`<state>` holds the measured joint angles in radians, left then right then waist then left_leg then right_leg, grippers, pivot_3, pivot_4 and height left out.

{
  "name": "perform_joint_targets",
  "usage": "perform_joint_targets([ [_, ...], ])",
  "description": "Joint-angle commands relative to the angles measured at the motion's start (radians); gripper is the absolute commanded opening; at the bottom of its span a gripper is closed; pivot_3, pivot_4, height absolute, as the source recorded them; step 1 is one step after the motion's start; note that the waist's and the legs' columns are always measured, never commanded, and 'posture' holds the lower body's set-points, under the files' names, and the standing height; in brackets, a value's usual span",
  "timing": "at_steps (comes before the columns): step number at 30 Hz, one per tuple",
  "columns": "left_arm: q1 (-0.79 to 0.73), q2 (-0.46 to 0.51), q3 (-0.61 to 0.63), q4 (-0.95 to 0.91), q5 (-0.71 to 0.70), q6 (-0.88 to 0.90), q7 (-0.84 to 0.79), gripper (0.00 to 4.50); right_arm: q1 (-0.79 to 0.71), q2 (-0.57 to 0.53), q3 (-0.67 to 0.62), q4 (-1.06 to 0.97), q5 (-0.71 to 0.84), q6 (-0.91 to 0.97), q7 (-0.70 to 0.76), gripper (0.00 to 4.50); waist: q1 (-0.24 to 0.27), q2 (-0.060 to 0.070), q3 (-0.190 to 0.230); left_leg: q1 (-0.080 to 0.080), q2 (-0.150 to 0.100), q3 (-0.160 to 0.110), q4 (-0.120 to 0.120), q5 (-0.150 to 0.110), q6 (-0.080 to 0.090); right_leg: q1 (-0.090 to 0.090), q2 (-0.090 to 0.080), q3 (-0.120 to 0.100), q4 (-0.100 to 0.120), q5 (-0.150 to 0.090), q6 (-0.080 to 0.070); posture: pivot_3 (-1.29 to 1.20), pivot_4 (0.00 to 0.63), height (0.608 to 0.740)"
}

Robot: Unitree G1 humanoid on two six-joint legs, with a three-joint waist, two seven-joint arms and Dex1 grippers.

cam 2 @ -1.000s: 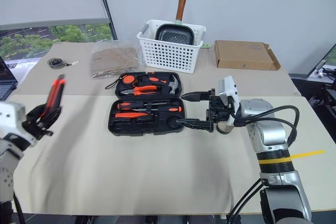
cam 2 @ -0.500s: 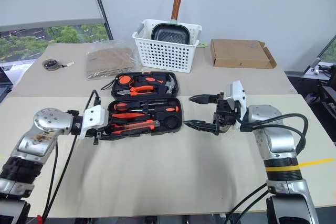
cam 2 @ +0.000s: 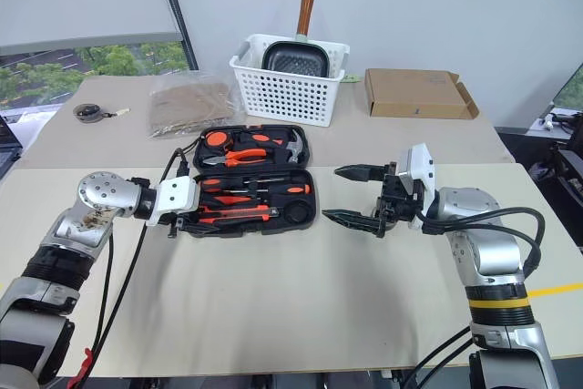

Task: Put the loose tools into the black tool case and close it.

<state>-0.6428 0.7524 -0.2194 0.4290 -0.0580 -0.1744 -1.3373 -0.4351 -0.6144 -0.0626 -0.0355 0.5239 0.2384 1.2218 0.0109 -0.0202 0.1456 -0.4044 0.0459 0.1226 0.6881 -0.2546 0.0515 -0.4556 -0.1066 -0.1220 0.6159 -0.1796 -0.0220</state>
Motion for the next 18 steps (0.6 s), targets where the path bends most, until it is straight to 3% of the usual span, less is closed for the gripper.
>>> perform_joint_targets([
  [1,-0.006,0.004,-0.003,0.014,0.003,-0.015,-0.032,1.77,-0.006,-0.007,-0.027,-0.03,0.013,-0.031,0.0,4.5,0.0,0.0,0.0,0.0,0.0,0.0,0.0,0.0,0.0,0.0,0.0,0.0,0.0,0.0,0.0,0.0,0.15,0.7],
  [2,-0.003,0.002,-0.001,0.014,-0.002,-0.011,-0.036,1.77,-0.007,-0.006,-0.026,-0.03,0.013,-0.031,-0.001,4.5,0.0,0.0,0.0,0.0,0.0,0.0,0.001,0.0,0.0,0.0,0.0,0.0,0.0,0.0,0.0,0.0,0.15,0.7],
  [4,0.001,-0.004,0.004,0.01,-0.011,-0.003,-0.036,2.78,-0.007,-0.006,-0.025,-0.031,0.012,-0.032,-0.002,4.5,-0.001,0.0,0.0,0.0,0.0,0.0,0.001,0.0,0.001,0.0,0.0,0.0,0.0,0.0,0.0,0.0,0.15,0.7],
  [9,-0.02,-0.038,0.039,0.038,-0.009,-0.039,0.037,4.45,-0.008,-0.007,-0.021,-0.029,0.011,-0.034,-0.002,4.5,0.0,0.0,0.0,0.0,0.0,0.0,0.005,-0.002,0.003,0.001,0.0,0.001,0.001,0.0,0.0,0.0,0.15,0.7],
  [18,0.02,-0.059,0.206,-0.179,-0.304,0.256,0.02,4.49,-0.009,-0.006,-0.014,-0.022,0.006,-0.038,0.002,4.5,0.0,0.0,0.0,-0.001,0.0,-0.001,0.007,-0.002,0.003,0.001,-0.001,0.001,0.003,0.0,0.001,0.0,0.15,0.7],
])
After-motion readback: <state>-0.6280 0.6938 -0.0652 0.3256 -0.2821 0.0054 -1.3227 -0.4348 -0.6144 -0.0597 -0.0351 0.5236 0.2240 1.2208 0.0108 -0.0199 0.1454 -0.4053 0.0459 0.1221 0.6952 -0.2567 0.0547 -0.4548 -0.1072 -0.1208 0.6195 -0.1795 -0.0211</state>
